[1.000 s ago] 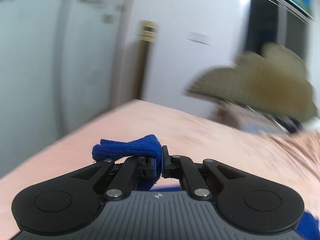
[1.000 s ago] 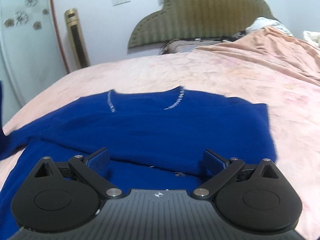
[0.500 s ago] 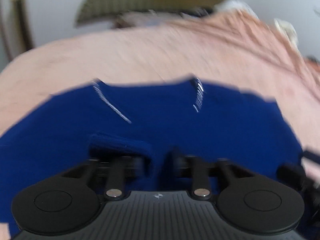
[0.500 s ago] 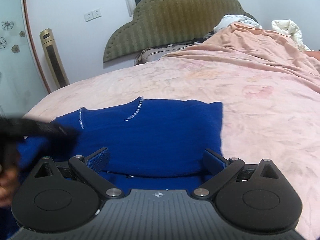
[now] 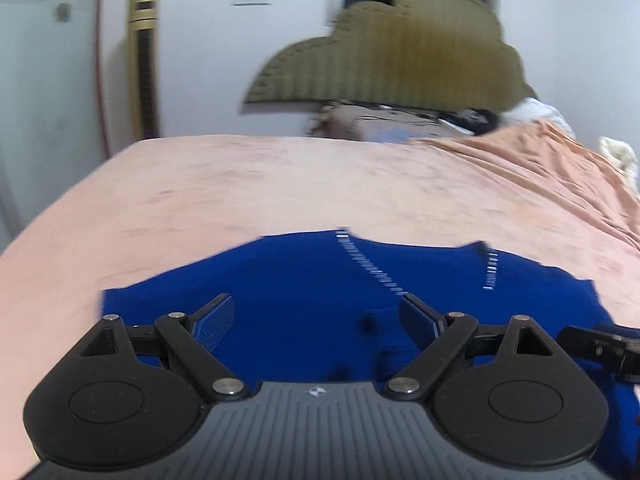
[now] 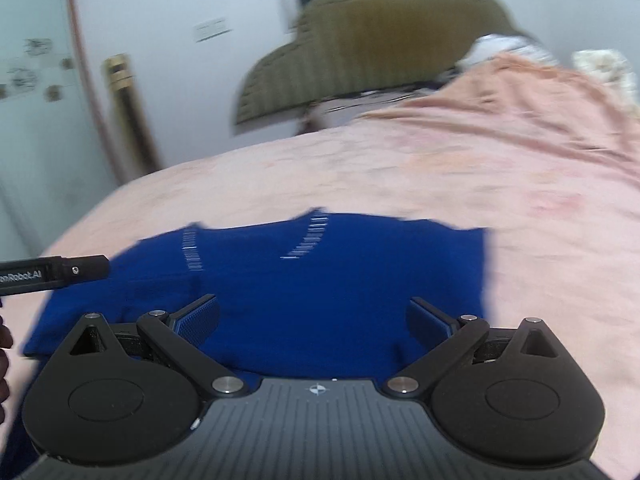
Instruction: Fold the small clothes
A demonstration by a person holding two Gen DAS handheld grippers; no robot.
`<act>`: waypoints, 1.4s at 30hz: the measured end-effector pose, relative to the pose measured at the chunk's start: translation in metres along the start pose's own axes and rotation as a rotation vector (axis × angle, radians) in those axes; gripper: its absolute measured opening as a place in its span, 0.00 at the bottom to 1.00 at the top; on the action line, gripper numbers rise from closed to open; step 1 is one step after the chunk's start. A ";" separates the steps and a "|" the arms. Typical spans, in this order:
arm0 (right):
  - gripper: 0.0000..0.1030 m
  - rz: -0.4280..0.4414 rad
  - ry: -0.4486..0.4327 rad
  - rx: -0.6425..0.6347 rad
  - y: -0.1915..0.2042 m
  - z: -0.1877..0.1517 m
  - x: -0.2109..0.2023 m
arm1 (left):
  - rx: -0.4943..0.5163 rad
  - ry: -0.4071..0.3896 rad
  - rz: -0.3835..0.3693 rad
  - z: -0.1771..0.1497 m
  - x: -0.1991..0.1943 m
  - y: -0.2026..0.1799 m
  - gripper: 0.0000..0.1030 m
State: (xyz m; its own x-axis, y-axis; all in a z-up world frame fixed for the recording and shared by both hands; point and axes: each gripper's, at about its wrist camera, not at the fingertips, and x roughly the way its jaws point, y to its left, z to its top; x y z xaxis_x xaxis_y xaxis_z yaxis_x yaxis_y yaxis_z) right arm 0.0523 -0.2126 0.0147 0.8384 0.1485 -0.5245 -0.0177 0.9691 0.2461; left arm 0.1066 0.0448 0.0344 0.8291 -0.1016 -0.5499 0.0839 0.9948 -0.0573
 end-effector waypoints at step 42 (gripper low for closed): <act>0.98 -0.001 0.156 -0.499 0.139 -0.012 0.091 | 0.047 0.132 0.252 -0.051 0.032 0.041 0.90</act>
State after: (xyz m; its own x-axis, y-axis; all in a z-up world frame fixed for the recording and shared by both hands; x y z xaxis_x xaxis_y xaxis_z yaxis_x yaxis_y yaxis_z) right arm 0.1195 -0.0617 -0.0081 0.7484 0.1379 -0.6488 -0.3057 0.9398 -0.1529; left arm 0.1084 0.0821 -0.0278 0.7484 0.1530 -0.6454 -0.0876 0.9873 0.1324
